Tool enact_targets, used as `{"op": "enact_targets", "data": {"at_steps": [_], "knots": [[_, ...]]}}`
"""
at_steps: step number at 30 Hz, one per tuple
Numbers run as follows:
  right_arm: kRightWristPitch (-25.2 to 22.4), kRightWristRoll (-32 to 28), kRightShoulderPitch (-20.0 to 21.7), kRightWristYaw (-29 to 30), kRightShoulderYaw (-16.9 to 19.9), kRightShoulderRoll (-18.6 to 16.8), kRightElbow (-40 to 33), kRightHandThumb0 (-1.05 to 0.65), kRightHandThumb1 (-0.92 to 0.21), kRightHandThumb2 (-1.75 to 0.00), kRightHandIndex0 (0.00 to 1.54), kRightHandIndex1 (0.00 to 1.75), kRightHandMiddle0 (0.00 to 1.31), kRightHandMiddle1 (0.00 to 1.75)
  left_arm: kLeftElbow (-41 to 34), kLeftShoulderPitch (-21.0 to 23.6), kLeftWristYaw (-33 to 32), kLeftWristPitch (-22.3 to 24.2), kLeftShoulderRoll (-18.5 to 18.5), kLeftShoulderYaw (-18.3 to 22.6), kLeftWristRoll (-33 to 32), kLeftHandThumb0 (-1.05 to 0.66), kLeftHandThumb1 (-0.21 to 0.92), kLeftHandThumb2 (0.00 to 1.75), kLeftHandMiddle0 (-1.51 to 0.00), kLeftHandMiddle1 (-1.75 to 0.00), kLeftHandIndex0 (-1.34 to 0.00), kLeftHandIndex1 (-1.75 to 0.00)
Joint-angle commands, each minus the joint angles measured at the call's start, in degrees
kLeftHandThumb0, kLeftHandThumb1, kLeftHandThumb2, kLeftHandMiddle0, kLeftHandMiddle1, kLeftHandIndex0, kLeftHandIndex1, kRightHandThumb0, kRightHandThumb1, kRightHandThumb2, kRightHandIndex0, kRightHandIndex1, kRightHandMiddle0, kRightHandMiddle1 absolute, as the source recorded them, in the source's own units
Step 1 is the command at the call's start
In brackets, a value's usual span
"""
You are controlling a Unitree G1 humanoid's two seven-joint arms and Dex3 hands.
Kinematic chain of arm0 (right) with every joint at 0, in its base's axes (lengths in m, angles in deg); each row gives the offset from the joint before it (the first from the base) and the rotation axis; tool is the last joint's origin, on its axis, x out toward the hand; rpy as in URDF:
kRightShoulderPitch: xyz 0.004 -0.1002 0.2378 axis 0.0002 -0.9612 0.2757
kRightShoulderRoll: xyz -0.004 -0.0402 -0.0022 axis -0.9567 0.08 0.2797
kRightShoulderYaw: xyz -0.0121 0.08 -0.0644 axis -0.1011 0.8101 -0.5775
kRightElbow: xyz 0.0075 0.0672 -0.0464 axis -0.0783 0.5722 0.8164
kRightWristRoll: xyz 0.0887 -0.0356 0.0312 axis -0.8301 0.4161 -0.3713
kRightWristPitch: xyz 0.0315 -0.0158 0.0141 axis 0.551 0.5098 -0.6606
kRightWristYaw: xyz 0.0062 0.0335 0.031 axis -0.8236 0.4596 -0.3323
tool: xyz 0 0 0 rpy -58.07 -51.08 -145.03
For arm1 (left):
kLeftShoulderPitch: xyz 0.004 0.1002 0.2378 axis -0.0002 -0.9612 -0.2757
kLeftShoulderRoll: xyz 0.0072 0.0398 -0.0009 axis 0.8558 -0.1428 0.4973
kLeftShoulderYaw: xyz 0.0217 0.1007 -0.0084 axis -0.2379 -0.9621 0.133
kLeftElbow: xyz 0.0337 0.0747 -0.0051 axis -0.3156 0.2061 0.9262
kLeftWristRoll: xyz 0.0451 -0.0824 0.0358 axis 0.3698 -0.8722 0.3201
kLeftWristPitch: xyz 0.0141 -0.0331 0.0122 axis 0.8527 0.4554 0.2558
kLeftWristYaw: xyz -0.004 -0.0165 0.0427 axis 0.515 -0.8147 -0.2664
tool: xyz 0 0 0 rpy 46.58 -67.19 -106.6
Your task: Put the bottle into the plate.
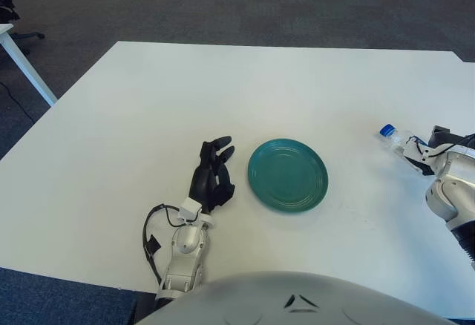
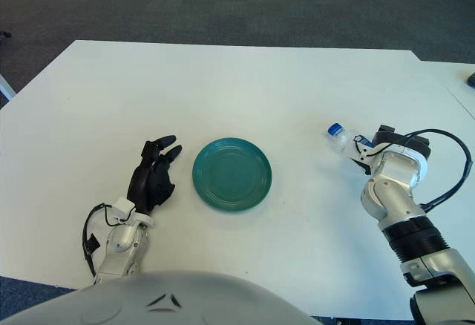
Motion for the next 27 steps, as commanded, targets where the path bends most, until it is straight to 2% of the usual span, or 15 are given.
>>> {"op": "enact_targets", "data": {"at_steps": [1, 11, 27], "knots": [[1.34, -0.84, -0.99, 3.42, 2.05, -0.91, -1.4, -1.05, -0.92, -0.94, 0.0, 0.0, 0.0, 0.0, 2.53, -1.07, -0.11, 2.26, 0.29, 0.35, -0.05, -0.56, 0.92, 0.9, -0.35, -0.46, 0.0, -1.06], [3.4, -0.35, -2.27, 5.47, 3.77, -0.27, -5.3, -1.05, -0.92, -0.95, 0.0, 0.0, 0.0, 0.0, 3.16, -0.69, 0.0, 1.97, 0.46, 0.59, -0.3, -0.56, 0.92, 0.9, -0.35, -0.46, 0.0, -1.06], [3.44, 1.45, -1.66, -0.41, 3.76, 0.64, -9.42, -1.05, -0.92, -0.96, 0.0, 0.0, 0.0, 0.0, 3.19, -0.48, -0.24, 2.06, 0.26, 0.4, -0.1, -0.56, 0.92, 0.9, -0.35, -0.46, 0.0, -1.06]]}}
